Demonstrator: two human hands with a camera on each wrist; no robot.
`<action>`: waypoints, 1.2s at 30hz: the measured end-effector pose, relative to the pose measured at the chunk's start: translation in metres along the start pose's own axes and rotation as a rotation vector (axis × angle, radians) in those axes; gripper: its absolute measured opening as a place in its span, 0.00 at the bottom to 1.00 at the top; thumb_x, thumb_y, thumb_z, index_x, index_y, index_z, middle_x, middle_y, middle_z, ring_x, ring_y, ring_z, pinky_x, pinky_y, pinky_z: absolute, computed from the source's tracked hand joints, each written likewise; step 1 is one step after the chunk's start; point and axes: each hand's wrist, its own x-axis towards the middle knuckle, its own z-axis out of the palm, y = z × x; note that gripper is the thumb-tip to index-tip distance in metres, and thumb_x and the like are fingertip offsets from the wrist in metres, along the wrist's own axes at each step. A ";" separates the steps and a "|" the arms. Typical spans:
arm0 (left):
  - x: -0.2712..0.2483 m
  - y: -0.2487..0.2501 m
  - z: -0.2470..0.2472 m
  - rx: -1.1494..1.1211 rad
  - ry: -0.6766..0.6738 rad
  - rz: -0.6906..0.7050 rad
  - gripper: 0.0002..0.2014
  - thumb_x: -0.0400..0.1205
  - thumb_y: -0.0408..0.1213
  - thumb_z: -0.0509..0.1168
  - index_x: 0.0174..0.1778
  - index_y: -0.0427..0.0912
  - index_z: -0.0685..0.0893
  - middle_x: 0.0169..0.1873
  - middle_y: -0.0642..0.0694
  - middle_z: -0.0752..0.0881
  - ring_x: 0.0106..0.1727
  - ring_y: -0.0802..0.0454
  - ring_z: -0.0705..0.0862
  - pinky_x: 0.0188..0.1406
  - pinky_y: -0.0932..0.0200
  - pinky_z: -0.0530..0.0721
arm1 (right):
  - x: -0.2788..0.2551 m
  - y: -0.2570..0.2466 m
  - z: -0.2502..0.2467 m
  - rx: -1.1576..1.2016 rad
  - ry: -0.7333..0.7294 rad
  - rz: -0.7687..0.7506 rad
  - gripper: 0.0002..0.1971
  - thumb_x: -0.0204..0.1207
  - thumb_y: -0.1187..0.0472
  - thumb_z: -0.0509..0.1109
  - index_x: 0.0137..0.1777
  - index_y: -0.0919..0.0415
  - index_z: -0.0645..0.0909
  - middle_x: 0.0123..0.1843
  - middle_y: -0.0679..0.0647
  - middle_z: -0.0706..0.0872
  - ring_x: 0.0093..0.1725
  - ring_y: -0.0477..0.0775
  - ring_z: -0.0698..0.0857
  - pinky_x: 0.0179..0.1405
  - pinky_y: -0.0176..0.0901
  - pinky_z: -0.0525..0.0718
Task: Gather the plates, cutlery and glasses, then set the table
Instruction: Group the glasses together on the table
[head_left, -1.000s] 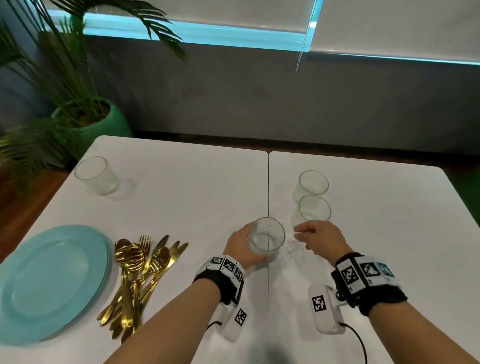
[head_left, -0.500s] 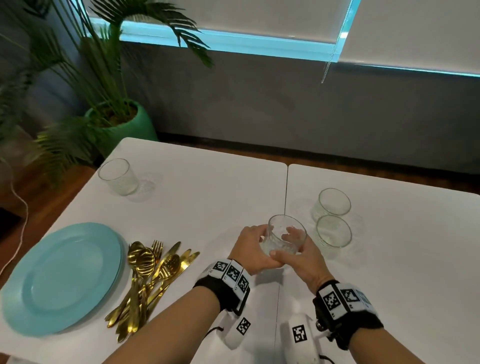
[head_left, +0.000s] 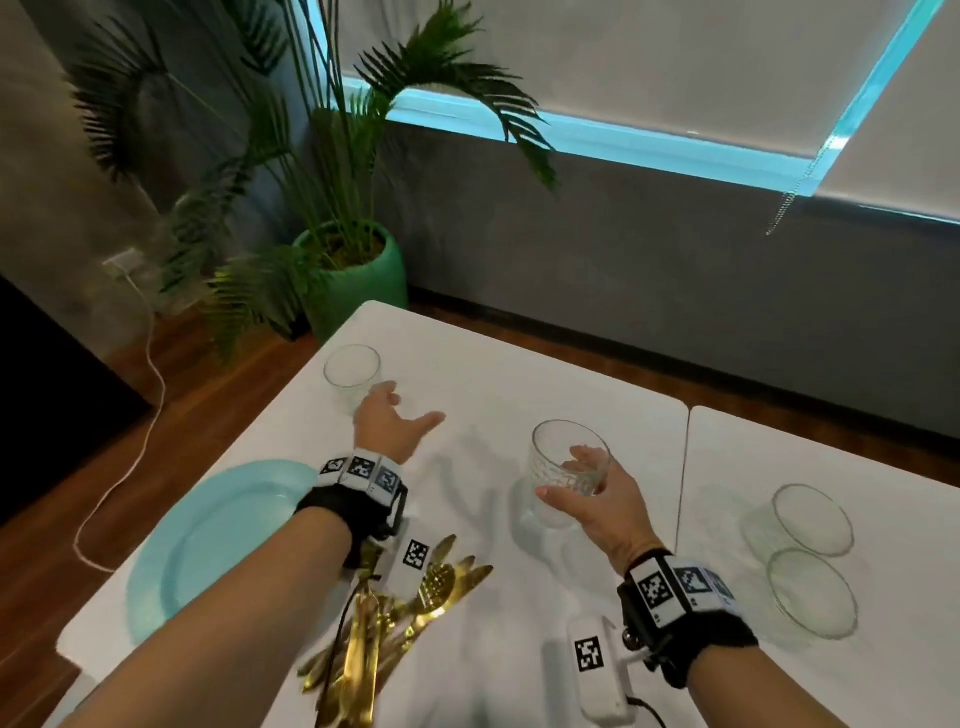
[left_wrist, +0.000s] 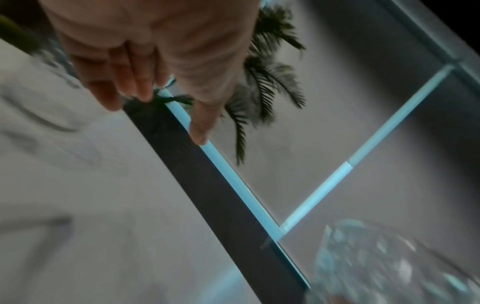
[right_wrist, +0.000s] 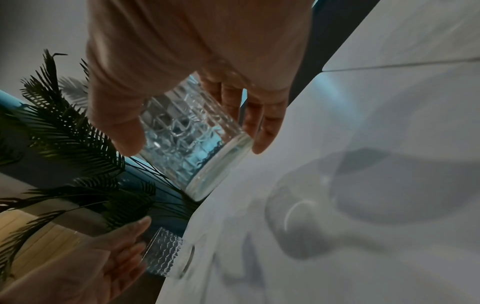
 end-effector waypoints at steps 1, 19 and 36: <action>0.016 -0.008 -0.009 -0.003 0.064 -0.066 0.43 0.68 0.45 0.79 0.75 0.35 0.67 0.69 0.37 0.78 0.71 0.39 0.75 0.72 0.49 0.72 | 0.006 -0.003 0.008 -0.001 0.002 0.001 0.34 0.61 0.64 0.83 0.68 0.56 0.75 0.58 0.51 0.83 0.57 0.51 0.82 0.57 0.39 0.78; 0.097 -0.067 -0.027 -0.057 0.073 -0.226 0.46 0.64 0.46 0.81 0.76 0.42 0.67 0.68 0.35 0.73 0.70 0.38 0.72 0.69 0.51 0.73 | 0.071 -0.018 0.114 -0.193 -0.064 0.033 0.37 0.58 0.60 0.85 0.68 0.55 0.75 0.60 0.51 0.83 0.60 0.52 0.81 0.59 0.39 0.77; 0.052 -0.079 -0.052 0.244 -0.174 -0.130 0.42 0.59 0.52 0.82 0.69 0.50 0.74 0.63 0.41 0.78 0.67 0.42 0.75 0.68 0.51 0.76 | 0.060 0.001 0.154 -0.290 -0.160 0.029 0.42 0.56 0.59 0.86 0.71 0.57 0.70 0.67 0.53 0.80 0.67 0.52 0.79 0.62 0.37 0.75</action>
